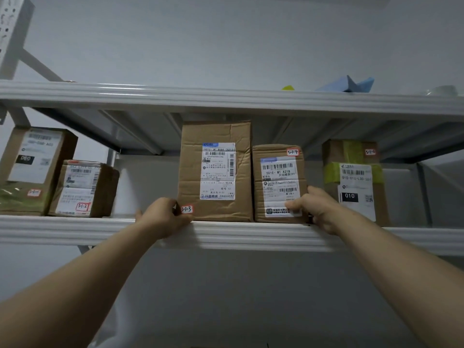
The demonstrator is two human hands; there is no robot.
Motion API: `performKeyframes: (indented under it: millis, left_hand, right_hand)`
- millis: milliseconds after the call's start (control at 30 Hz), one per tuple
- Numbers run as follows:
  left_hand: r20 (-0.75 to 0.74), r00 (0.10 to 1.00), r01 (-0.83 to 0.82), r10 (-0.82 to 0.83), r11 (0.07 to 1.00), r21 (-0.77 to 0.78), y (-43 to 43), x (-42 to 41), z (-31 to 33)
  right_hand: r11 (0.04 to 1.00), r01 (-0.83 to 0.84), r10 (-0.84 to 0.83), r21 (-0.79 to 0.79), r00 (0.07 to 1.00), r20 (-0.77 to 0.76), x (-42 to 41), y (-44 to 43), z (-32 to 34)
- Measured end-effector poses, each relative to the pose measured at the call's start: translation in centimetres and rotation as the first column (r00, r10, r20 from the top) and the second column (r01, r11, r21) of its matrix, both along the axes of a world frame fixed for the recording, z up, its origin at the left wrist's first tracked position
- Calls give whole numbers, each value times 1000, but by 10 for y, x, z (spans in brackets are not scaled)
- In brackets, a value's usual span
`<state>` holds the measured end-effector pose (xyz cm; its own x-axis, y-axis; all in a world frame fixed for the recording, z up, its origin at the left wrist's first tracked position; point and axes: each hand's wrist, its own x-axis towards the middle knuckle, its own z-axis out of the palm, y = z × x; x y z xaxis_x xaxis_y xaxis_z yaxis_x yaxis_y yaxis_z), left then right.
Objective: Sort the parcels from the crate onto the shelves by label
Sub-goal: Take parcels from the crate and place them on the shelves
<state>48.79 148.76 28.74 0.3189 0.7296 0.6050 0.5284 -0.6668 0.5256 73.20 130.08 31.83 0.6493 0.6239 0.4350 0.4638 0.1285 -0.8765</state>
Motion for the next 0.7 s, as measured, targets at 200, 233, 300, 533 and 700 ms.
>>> performKeyframes:
  millis: [200, 233, 300, 533, 700]
  left_hand:
    - [30, 999, 37, -36, 999, -15, 13, 6, 2]
    - [33, 999, 35, -34, 999, -16, 12, 6, 3]
    - [31, 999, 27, -26, 1000, -14, 8, 5, 4]
    - [83, 995, -43, 47, 998, -45, -12, 9, -2]
    - [15, 986, -169, 169, 984, 50, -56, 13, -8]
  right_hand:
    - [993, 94, -90, -67, 994, 64, 9, 14, -1]
    - [991, 106, -100, -81, 992, 78, 8, 14, 0]
    - [989, 120, -111, -88, 989, 98, 6, 15, 0]
    - [975, 199, -177, -101, 964, 199, -10, 5, -11]
    - [940, 336, -294, -59, 886, 359, -30, -30, -39]
